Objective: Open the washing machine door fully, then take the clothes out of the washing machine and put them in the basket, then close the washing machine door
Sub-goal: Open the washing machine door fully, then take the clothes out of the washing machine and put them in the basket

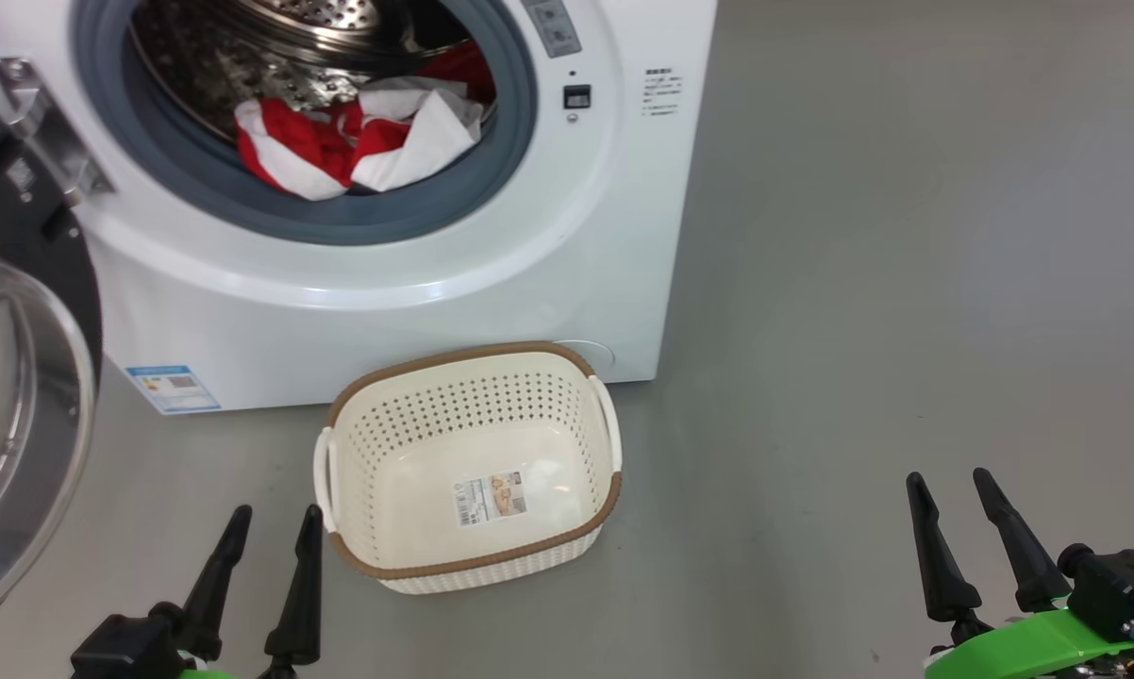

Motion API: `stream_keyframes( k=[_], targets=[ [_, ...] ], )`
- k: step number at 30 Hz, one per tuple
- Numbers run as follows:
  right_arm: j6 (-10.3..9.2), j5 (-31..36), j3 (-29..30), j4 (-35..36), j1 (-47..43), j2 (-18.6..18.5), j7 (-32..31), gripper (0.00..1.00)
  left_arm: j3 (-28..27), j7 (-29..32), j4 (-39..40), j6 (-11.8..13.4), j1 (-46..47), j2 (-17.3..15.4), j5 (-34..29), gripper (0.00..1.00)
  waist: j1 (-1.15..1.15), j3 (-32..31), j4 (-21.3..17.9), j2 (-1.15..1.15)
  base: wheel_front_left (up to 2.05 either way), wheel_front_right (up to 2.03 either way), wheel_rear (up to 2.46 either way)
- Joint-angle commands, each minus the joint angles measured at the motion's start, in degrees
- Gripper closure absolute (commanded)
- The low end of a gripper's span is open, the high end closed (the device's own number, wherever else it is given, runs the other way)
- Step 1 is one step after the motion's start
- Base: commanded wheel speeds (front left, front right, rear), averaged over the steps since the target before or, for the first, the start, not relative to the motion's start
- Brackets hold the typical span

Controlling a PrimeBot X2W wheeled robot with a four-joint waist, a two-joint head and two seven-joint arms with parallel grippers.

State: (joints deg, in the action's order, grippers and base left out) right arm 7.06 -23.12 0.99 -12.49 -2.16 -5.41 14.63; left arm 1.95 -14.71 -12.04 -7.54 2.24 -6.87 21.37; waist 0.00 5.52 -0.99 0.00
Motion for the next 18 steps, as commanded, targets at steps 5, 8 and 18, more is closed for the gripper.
stream_keyframes(
  k=[5,8,18],
  targets=[
    [0.43,0.33,-0.43,1.79,0.52,-0.54,0.37,0.0,-1.77,-0.29,1.61,0.06,0.55,-0.54,0.28,0.0,0.0,0.11,-2.02,0.0,0.0,0.0,0.0],
    [0.43,0.31,0.09,1.93,0.31,-0.41,0.37,0.0,-1.49,-0.29,1.82,0.06,0.53,-0.26,-0.06,0.0,0.0,0.27,-2.4,0.0,0.0,0.0,0.0],
    [0.43,0.36,0.22,2.25,0.84,-0.04,0.37,0.0,-1.5,-0.29,2.37,0.06,1.33,-0.07,0.44,0.0,0.0,1.22,-2.68,0.0,0.0,0.0,0.0]
  ],
)
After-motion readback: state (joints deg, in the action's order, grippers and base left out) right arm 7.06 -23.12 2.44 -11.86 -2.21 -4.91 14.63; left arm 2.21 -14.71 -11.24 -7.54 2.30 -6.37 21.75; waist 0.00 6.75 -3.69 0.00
